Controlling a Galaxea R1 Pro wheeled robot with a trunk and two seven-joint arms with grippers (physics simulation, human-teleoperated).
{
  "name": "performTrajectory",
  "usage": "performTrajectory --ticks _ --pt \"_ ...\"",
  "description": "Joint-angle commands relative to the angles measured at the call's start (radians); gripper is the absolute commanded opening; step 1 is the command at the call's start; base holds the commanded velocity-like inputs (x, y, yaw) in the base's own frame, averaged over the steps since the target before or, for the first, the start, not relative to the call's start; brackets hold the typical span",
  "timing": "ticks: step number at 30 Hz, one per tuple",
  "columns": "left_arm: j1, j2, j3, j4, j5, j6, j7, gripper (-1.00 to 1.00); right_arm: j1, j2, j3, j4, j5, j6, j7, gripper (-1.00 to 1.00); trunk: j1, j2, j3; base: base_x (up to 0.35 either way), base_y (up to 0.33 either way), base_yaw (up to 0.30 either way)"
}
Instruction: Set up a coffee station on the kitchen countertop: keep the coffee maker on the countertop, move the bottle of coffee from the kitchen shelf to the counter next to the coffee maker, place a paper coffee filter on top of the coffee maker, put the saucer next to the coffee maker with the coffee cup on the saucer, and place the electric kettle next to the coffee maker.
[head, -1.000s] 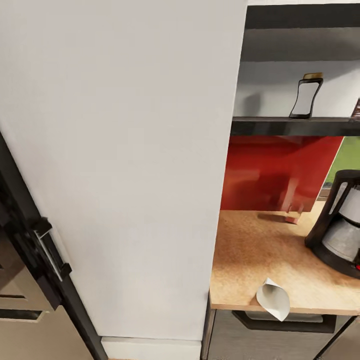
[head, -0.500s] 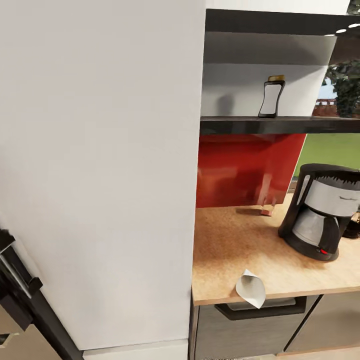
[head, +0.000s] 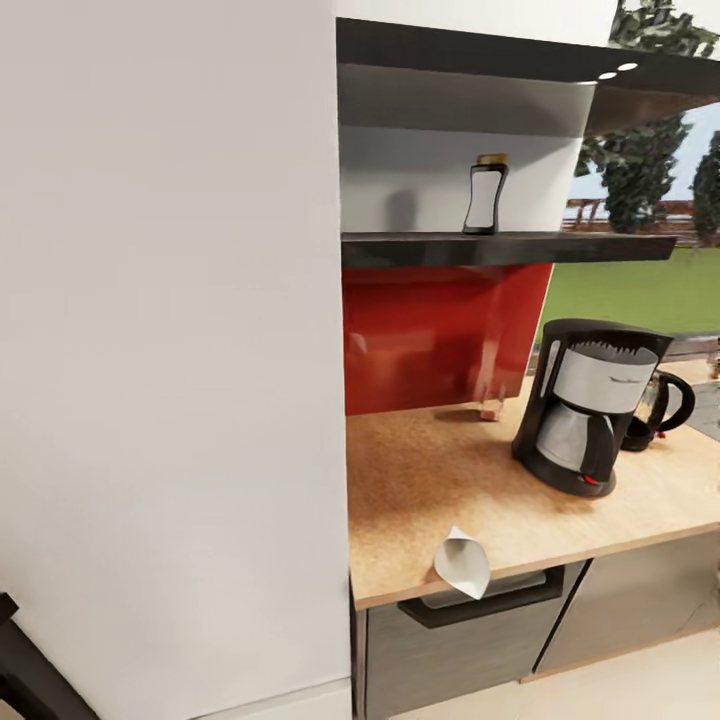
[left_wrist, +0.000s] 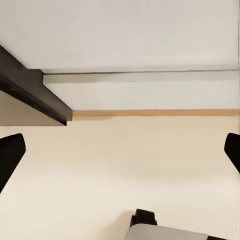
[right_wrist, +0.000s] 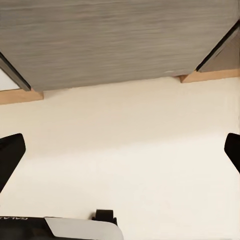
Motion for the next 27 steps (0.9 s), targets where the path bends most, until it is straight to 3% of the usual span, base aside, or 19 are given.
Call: performTrajectory --ticks 1,13,22,27 --pt "-0.001 0.000 0.000 0.000 0.006 -0.003 0.000 1.00 -0.001 0.000 -0.001 0.000 0.004 -0.003 0.000 1.00 0.001 -0.002 -0.002 0.000 0.000 -0.106" --pt "-0.001 0.000 0.000 0.001 0.005 -0.003 0.000 1.00 -0.001 0.003 0.003 -0.005 0.002 -0.001 0.007 1.00 0.001 -0.002 -0.002 -0.116 0.000 -0.010" --pt "-0.001 0.005 0.000 0.001 0.001 -0.002 0.000 1.00 -0.001 0.004 0.001 -0.001 0.000 0.000 0.006 1.00 0.001 -0.002 -0.002 0.000 0.000 -0.249" --pt "0.000 0.029 -0.002 0.003 -0.004 0.003 0.000 1.00 -0.001 0.007 0.002 -0.007 -0.001 0.000 0.004 1.00 0.001 -0.002 -0.002 0.000 0.000 -0.197"
